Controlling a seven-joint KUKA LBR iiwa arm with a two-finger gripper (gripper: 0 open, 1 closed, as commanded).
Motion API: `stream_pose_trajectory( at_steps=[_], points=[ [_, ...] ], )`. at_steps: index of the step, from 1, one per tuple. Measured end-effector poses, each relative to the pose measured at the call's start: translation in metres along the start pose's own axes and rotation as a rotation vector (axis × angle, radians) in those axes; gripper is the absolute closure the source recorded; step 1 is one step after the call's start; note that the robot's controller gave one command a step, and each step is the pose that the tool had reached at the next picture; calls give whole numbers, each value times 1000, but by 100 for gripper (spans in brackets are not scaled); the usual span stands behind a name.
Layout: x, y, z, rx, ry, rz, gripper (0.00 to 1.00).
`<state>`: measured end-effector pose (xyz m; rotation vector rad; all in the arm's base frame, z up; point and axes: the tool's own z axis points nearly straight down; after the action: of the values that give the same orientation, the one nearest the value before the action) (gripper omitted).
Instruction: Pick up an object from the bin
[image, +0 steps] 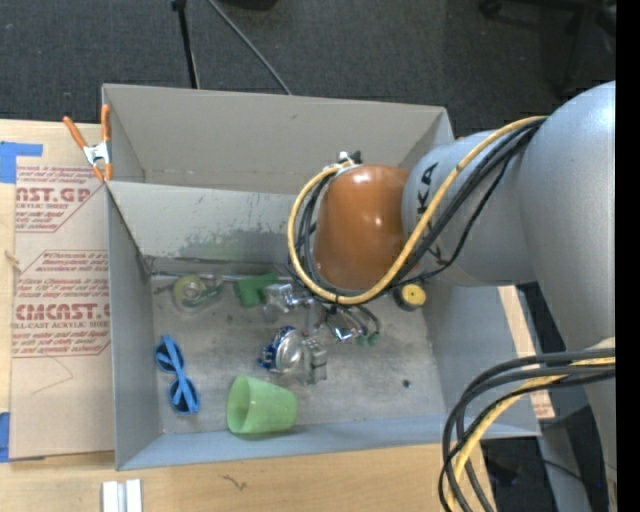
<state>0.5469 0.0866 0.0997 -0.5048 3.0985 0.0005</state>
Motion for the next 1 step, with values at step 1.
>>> stream_pose_trajectory(
  at_steps=[1],
  points=[
    [3, 1, 32, -2, 4, -20, 0]
  ],
)
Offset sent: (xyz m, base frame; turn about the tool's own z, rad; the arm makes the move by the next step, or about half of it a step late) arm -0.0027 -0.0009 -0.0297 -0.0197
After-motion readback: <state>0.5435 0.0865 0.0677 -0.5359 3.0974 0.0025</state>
